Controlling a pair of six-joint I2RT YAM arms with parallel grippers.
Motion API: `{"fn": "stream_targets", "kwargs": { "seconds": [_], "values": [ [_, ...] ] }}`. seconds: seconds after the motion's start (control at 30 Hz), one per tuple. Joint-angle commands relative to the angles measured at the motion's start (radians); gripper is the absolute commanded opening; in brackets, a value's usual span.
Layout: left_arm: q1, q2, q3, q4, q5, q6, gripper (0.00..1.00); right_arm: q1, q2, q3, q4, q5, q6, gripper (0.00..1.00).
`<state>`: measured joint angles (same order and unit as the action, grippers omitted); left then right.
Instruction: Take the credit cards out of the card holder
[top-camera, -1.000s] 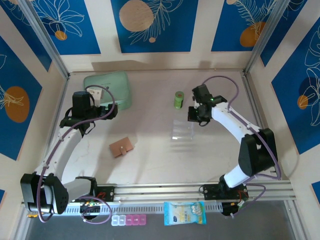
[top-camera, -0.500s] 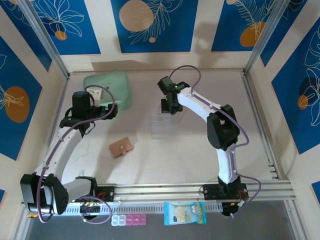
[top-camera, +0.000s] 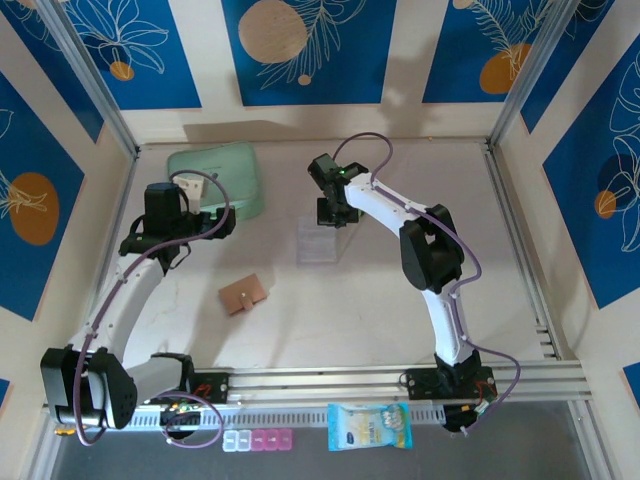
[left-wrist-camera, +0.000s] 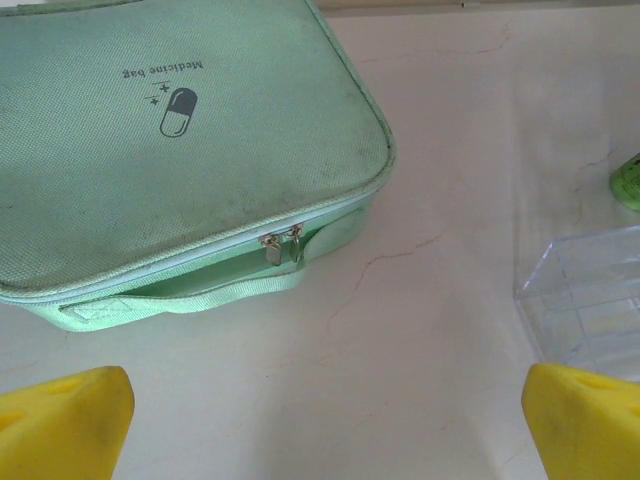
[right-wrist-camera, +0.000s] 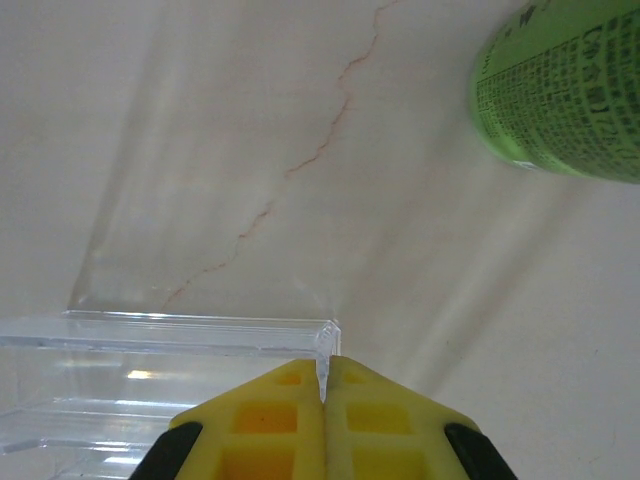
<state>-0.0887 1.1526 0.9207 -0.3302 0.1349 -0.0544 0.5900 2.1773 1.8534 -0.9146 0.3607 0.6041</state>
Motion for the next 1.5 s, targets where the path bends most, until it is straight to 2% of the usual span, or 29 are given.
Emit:
{"fn": "stream_targets", "kwargs": {
  "seconds": [0.0, 0.67, 1.0, 1.13, 1.33, 1.47],
  "values": [
    [0.010, -0.014, -0.007, 0.016, 0.031, -0.010, 0.99, -0.002, 0.016, 0.022, -0.005, 0.011, 0.015, 0.00],
    [0.012, -0.021, -0.008, 0.012, 0.013, 0.001, 0.99, -0.036, 0.139, 0.241, -0.059, 0.029, -0.060, 0.00],
    [0.011, -0.024, -0.008, 0.010, 0.014, 0.005, 0.99, -0.043, 0.181, 0.294, -0.085, -0.007, -0.063, 0.00],
    [0.010, -0.025, -0.008, 0.011, 0.014, 0.005, 1.00, -0.041, 0.176, 0.293, -0.089, -0.005, -0.057, 0.04],
    [0.011, -0.029, -0.008, 0.010, 0.015, 0.004, 0.99, -0.039, 0.162, 0.298, -0.098, 0.001, -0.056, 0.19],
    [0.011, -0.027, -0.008, 0.011, 0.017, 0.004, 0.99, -0.036, 0.147, 0.299, -0.099, 0.007, -0.058, 0.26]
  ]
}}
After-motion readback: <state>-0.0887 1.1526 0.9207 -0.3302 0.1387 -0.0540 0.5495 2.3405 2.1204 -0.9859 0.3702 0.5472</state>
